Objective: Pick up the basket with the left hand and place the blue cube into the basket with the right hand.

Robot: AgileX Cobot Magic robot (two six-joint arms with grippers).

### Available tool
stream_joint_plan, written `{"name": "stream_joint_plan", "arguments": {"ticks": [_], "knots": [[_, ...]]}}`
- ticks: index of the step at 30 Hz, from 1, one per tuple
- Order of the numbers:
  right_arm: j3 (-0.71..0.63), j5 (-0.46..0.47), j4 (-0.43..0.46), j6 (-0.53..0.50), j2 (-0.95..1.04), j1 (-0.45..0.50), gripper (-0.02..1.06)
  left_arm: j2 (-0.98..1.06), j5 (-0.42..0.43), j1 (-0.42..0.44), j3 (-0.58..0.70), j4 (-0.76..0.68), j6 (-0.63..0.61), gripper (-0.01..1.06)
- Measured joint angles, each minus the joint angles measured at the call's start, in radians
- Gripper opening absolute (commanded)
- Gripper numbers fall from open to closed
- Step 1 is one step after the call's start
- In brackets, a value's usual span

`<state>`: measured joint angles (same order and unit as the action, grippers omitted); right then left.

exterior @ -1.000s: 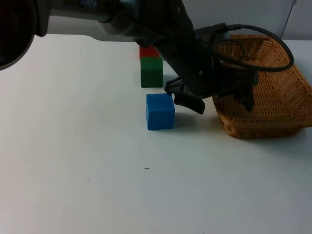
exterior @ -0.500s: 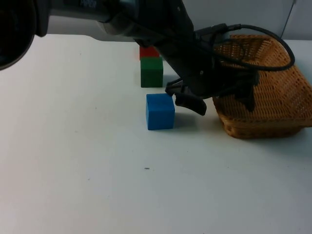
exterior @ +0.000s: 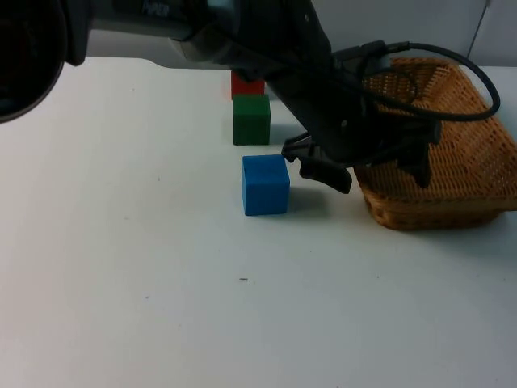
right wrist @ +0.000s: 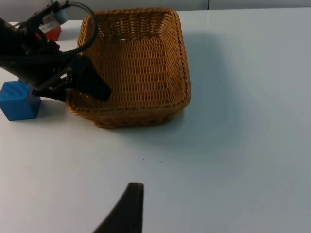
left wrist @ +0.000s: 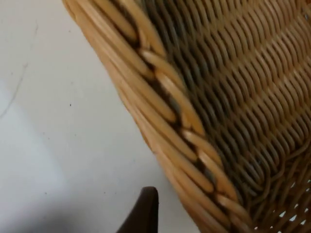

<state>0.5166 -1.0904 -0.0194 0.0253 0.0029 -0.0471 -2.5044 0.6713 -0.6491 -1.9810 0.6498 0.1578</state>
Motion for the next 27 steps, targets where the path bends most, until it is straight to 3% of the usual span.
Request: {"name": "stream_joint_plan", "arguments": {"ticks": [5, 8, 9, 12, 13, 27], "knots": [[0.000, 0.000, 0.000, 0.000, 0.000, 0.000, 1.04, 0.000, 0.007, 0.000, -0.013, -0.002, -0.004, 0.86], [0.000, 0.000, 0.000, 0.000, 0.000, 0.000, 1.04, -0.002, 0.019, 0.000, -0.041, -0.014, -0.015, 0.77], [0.000, 0.000, 0.000, 0.000, 0.000, 0.000, 1.04, -0.002, 0.025, 0.000, -0.056, -0.026, -0.031, 0.66], [0.000, 0.000, 0.000, 0.000, 0.000, 0.000, 1.04, -0.002, 0.028, 0.000, -0.081, -0.068, -0.046, 0.10], [0.000, 0.000, 0.000, 0.000, 0.000, 0.000, 1.04, -0.002, 0.028, 0.000, -0.081, -0.068, -0.046, 0.00], [0.000, 0.000, 0.000, 0.000, 0.000, 0.000, 1.04, 0.002, 0.054, -0.004, -0.117, -0.100, -0.158, 0.00]]}}
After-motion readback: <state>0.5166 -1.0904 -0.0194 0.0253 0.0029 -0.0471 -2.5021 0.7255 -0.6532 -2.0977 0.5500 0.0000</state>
